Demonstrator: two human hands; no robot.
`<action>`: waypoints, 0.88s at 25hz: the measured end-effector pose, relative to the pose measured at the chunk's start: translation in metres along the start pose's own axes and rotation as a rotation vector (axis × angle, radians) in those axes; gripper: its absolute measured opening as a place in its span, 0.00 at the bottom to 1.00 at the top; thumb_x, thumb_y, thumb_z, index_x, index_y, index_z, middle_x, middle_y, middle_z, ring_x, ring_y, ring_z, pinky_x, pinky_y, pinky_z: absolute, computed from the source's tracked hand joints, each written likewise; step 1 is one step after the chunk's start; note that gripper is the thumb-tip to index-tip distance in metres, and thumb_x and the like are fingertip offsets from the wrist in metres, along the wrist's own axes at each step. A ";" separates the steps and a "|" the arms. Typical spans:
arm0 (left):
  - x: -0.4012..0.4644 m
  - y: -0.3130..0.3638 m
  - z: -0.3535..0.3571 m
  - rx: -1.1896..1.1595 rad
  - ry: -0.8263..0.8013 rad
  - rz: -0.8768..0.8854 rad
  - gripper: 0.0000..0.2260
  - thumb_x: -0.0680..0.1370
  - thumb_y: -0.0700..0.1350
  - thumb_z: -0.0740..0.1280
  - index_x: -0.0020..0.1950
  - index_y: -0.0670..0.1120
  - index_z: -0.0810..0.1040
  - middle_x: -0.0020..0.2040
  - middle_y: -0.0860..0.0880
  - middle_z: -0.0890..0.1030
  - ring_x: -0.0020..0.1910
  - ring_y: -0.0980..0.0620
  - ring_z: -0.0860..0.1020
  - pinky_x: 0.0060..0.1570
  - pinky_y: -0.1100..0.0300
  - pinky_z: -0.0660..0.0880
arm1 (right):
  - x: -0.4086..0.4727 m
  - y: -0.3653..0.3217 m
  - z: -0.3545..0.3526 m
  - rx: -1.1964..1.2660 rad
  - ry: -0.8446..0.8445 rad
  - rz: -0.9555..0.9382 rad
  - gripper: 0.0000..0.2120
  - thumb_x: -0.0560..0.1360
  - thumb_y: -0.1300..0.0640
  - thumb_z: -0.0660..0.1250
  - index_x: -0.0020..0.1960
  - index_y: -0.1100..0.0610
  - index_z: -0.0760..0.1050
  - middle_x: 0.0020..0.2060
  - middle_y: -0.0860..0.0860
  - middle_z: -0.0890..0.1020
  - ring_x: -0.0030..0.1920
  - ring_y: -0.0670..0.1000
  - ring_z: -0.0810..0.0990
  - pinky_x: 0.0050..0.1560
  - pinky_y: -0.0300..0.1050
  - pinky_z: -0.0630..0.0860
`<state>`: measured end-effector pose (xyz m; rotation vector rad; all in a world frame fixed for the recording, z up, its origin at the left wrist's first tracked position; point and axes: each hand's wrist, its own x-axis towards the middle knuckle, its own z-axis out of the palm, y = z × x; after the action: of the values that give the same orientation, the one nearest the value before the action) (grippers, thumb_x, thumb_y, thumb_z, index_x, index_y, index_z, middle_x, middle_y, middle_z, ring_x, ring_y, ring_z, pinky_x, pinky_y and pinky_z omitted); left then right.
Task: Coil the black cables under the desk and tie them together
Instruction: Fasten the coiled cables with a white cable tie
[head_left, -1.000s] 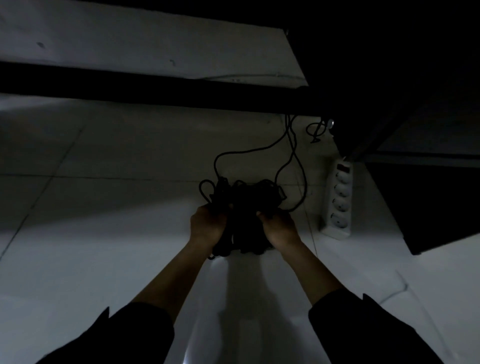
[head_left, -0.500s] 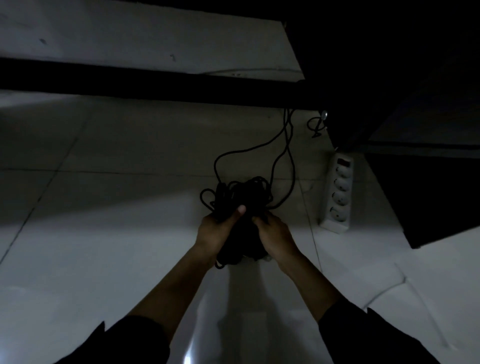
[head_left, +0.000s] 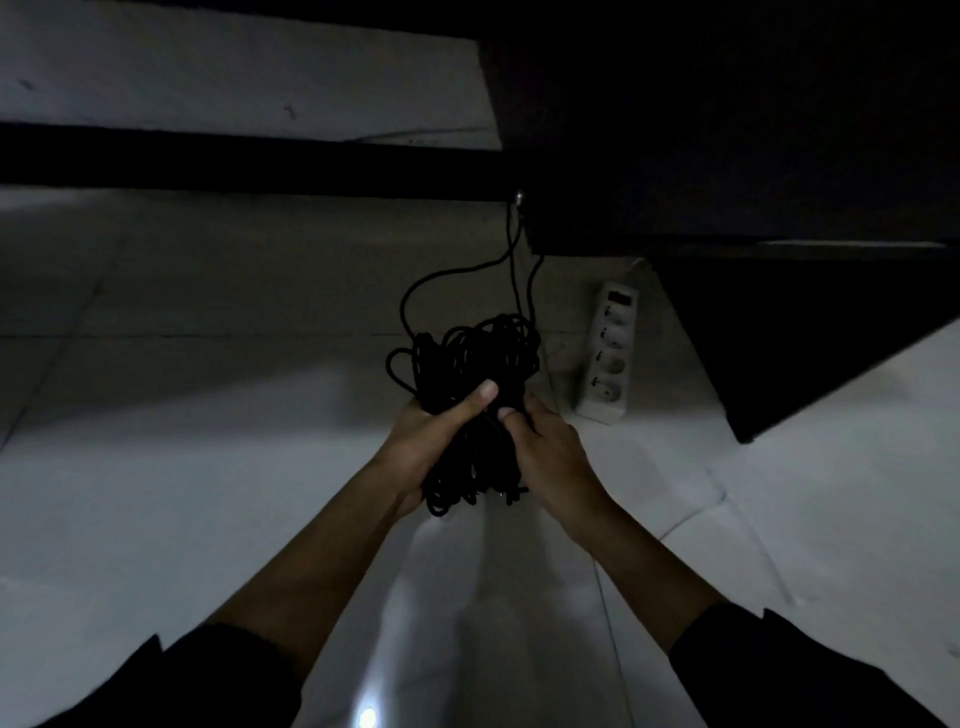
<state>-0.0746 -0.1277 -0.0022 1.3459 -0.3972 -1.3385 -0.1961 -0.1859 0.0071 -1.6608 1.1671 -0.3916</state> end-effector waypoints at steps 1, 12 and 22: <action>-0.004 0.000 0.005 -0.021 -0.013 -0.017 0.20 0.73 0.52 0.73 0.62 0.46 0.79 0.55 0.46 0.84 0.54 0.50 0.83 0.56 0.55 0.79 | -0.005 -0.001 -0.005 -0.008 -0.002 0.000 0.16 0.82 0.52 0.55 0.68 0.53 0.70 0.60 0.54 0.80 0.59 0.53 0.78 0.61 0.50 0.74; -0.035 0.005 0.039 -0.021 -0.111 -0.137 0.15 0.72 0.45 0.74 0.56 0.40 0.82 0.47 0.42 0.85 0.45 0.48 0.85 0.37 0.62 0.80 | -0.047 0.011 -0.027 0.140 0.052 0.098 0.12 0.80 0.44 0.56 0.54 0.46 0.74 0.62 0.48 0.74 0.63 0.49 0.73 0.66 0.54 0.71; -0.033 -0.003 0.046 -0.022 -0.067 -0.213 0.18 0.70 0.49 0.75 0.55 0.41 0.83 0.48 0.41 0.85 0.49 0.44 0.84 0.48 0.55 0.79 | -0.058 0.002 -0.034 0.056 0.058 0.022 0.14 0.82 0.53 0.54 0.62 0.57 0.72 0.57 0.53 0.76 0.57 0.49 0.75 0.56 0.42 0.72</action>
<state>-0.1250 -0.1198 0.0238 1.3569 -0.2888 -1.5628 -0.2493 -0.1556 0.0355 -1.5957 1.2057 -0.4577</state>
